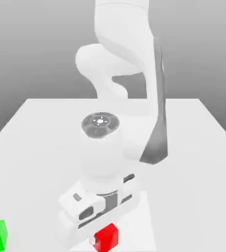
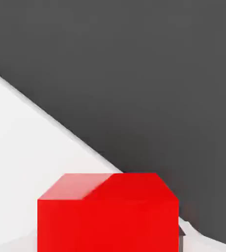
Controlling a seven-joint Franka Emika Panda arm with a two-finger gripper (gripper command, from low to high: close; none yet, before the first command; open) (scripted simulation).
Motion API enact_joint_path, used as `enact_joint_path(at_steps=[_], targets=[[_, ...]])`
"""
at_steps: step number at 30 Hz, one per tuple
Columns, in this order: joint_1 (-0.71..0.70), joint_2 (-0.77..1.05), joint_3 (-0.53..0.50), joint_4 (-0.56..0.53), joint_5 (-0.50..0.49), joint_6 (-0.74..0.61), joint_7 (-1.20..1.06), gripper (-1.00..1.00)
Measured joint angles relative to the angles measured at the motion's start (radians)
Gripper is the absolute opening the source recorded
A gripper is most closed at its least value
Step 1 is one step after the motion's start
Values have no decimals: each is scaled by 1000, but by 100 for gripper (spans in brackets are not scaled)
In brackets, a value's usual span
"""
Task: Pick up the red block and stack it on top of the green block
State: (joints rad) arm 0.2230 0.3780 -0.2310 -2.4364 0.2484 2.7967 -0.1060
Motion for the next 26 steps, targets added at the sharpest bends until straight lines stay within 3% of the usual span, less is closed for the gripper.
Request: enact_joint_path(at_steps=[7, 18, 22, 23, 26], targets=[[-8, -138, -79, 4, -92, -143, 5, -100], [-316, -68, -185, 203, -38, -291, -431, -100], [-384, 54, -133, 228, 44, -201, -518, -100], [-393, 72, -124, 230, 56, -186, -528, 100], [-393, 72, -124, 230, 56, -186, -528, 100]])
